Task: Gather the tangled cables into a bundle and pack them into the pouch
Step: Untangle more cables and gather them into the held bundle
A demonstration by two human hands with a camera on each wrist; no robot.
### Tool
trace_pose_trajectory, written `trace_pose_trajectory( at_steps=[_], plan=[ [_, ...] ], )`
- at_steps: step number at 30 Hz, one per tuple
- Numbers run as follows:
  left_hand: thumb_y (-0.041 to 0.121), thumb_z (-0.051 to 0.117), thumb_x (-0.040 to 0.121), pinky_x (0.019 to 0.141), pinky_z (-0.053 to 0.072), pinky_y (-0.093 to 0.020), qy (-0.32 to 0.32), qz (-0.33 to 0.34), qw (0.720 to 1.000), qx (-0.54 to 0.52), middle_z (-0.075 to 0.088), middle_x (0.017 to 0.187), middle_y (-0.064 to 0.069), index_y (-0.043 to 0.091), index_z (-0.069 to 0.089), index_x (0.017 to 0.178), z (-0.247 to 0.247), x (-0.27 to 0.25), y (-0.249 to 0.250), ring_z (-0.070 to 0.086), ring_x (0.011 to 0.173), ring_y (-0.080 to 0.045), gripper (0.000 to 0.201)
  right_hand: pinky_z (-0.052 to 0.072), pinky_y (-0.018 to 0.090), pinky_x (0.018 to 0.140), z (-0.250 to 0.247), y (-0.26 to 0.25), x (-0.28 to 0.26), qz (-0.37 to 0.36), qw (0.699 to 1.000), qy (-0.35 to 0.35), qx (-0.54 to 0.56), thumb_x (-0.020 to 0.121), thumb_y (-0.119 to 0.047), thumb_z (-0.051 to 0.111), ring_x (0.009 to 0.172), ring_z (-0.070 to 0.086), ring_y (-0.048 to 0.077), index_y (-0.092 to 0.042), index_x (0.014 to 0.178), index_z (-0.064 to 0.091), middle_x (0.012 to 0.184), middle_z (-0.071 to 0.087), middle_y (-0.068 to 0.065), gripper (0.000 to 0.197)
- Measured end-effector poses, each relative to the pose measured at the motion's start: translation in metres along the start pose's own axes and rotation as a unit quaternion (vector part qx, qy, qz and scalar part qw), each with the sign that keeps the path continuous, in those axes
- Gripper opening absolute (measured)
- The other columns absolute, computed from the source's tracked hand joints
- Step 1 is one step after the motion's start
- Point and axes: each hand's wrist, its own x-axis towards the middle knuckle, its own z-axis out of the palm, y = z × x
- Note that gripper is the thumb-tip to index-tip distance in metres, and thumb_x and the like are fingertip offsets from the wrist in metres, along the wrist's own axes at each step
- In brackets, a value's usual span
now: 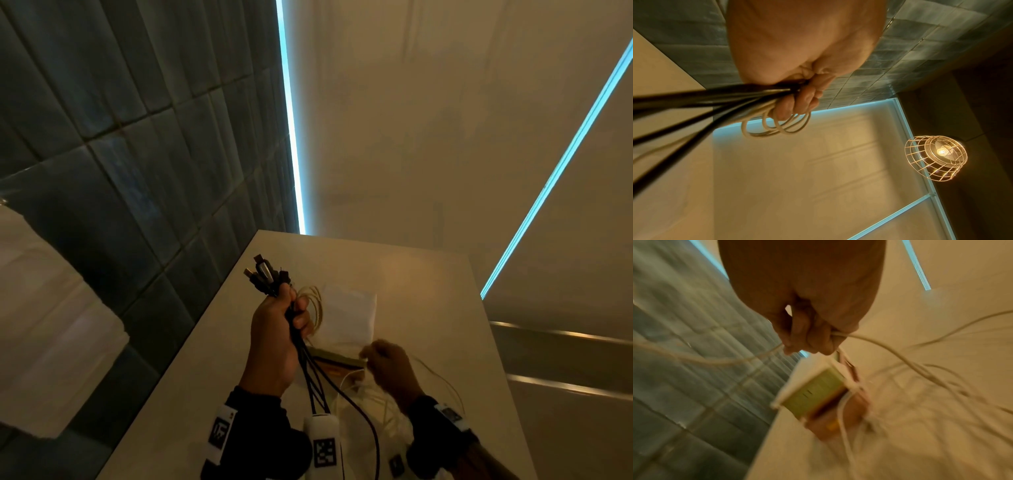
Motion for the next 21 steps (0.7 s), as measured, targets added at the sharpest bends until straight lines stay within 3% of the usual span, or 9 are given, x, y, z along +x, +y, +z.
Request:
trace_pose_trajectory(
  at_steps=[2, 5, 8, 10, 13, 16, 21],
  plan=[
    [0.021, 0.035, 0.103, 0.047, 0.029, -0.024, 0.017, -0.005, 1.000, 0.011, 0.048, 0.063, 0.000, 0.015, 0.042, 0.077, 0.001, 0.001, 0.000, 0.036, 0.046, -0.010, 0.028, 0.035, 0.022, 0.042, -0.011, -0.041, -0.002, -0.038, 0.995, 0.023, 0.087, 0.092, -0.014, 0.058, 0.044, 0.044, 0.010, -0.006, 0.078, 0.066, 0.057, 0.056, 0.003, 0.018],
    [0.022, 0.037, 0.103, 0.054, 0.037, -0.026, 0.040, -0.031, 0.999, 0.000, 0.054, 0.068, -0.004, 0.013, 0.047, 0.082, 0.007, 0.002, -0.004, 0.047, 0.054, -0.014, 0.025, 0.034, 0.022, 0.043, -0.021, -0.099, -0.021, -0.162, 0.974, 0.006, 0.159, 0.093, -0.012, 0.060, 0.048, 0.042, 0.015, 0.001, 0.084, 0.064, 0.058, 0.055, 0.007, 0.016],
    [0.022, 0.039, 0.103, 0.063, 0.041, -0.029, 0.047, -0.033, 0.998, 0.001, 0.062, 0.067, -0.007, 0.008, 0.055, 0.085, 0.013, 0.000, -0.005, 0.054, 0.063, -0.018, 0.028, 0.035, 0.018, 0.046, -0.021, -0.133, -0.040, -0.257, 0.949, -0.045, 0.176, 0.093, -0.005, 0.058, 0.048, 0.043, 0.011, 0.008, 0.086, 0.062, 0.059, 0.054, 0.010, 0.015],
    [0.023, 0.038, 0.103, 0.065, 0.041, -0.033, 0.038, -0.020, 0.999, 0.026, 0.066, 0.065, -0.007, 0.004, 0.061, 0.083, 0.015, -0.001, -0.006, 0.055, 0.065, -0.021, 0.035, 0.036, 0.013, 0.048, -0.018, -0.141, -0.051, -0.283, 0.941, -0.088, 0.163, 0.092, -0.001, 0.058, 0.046, 0.044, 0.003, 0.011, 0.083, 0.062, 0.058, 0.054, 0.009, 0.015],
    [0.025, 0.037, 0.103, 0.073, 0.044, -0.038, 0.007, -0.023, 0.999, 0.027, 0.065, 0.073, -0.012, 0.000, 0.060, 0.088, 0.014, -0.001, -0.007, 0.056, 0.072, -0.025, 0.037, 0.036, 0.011, 0.050, -0.012, -0.135, -0.056, -0.259, 0.944, -0.146, 0.145, 0.090, 0.002, 0.060, 0.046, 0.046, 0.001, 0.009, 0.080, 0.063, 0.057, 0.054, 0.001, 0.013],
    [0.024, 0.039, 0.102, 0.066, 0.045, -0.032, -0.008, -0.029, 0.999, -0.019, 0.056, 0.070, -0.009, 0.006, 0.052, 0.084, 0.014, 0.000, -0.005, 0.053, 0.065, -0.020, 0.029, 0.036, 0.016, 0.048, -0.010, -0.122, -0.054, -0.194, 0.948, -0.190, 0.167, 0.090, -0.001, 0.060, 0.046, 0.045, 0.007, 0.007, 0.079, 0.063, 0.054, 0.053, -0.002, 0.015],
    [0.023, 0.036, 0.103, 0.061, 0.039, -0.032, -0.034, -0.014, 0.999, -0.024, 0.051, 0.065, -0.004, 0.011, 0.045, 0.079, 0.015, 0.000, -0.005, 0.047, 0.053, -0.016, 0.028, 0.040, 0.013, 0.051, -0.009, -0.093, -0.044, -0.134, 0.952, -0.207, 0.181, 0.096, -0.004, 0.051, 0.046, 0.045, 0.002, 0.003, 0.080, 0.062, 0.051, 0.053, -0.011, 0.021]
  ],
)
